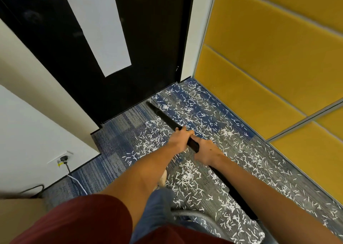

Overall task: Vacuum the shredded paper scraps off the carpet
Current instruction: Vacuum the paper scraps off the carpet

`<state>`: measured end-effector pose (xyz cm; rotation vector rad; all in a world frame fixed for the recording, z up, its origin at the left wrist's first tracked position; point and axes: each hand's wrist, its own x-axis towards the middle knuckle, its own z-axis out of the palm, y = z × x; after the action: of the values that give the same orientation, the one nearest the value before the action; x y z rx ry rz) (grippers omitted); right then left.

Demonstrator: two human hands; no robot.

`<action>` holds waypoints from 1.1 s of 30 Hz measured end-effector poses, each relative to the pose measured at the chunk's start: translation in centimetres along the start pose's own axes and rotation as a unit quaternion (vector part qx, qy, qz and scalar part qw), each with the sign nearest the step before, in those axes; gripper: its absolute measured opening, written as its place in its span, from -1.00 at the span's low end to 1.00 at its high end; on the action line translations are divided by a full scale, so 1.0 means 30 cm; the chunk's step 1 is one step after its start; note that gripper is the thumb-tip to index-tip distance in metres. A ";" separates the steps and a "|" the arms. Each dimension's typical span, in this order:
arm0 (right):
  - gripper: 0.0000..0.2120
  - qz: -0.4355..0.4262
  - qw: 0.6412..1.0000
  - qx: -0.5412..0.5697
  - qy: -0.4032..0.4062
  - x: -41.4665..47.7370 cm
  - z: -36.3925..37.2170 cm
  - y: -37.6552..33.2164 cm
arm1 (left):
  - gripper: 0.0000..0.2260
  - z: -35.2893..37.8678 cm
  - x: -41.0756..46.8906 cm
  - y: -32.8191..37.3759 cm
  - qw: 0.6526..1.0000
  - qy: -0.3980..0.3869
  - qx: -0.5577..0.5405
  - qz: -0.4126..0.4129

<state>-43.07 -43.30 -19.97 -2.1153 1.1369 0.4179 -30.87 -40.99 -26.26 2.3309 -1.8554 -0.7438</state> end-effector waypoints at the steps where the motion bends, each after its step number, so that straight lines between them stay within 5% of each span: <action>1: -0.30 0.000 1.000 -0.004 0.000 0.032 -0.018 -0.012 | -0.73 -0.013 0.030 -0.021 1.000 -0.002 -0.001 0.004; 16: -0.53 0.026 0.999 0.001 -0.018 0.379 -0.194 -0.193 | -0.67 -0.180 0.338 -0.251 0.997 -0.034 -0.074 0.009; 33: -0.45 0.009 0.999 0.002 -0.041 0.475 -0.459 -0.011 | -0.67 -0.231 0.563 -0.067 0.998 -0.016 -0.054 -0.014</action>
<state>-35.30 -61.43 -18.09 -2.0665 1.1100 0.5061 -23.62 -57.87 -26.33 2.2958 -1.7517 -0.8678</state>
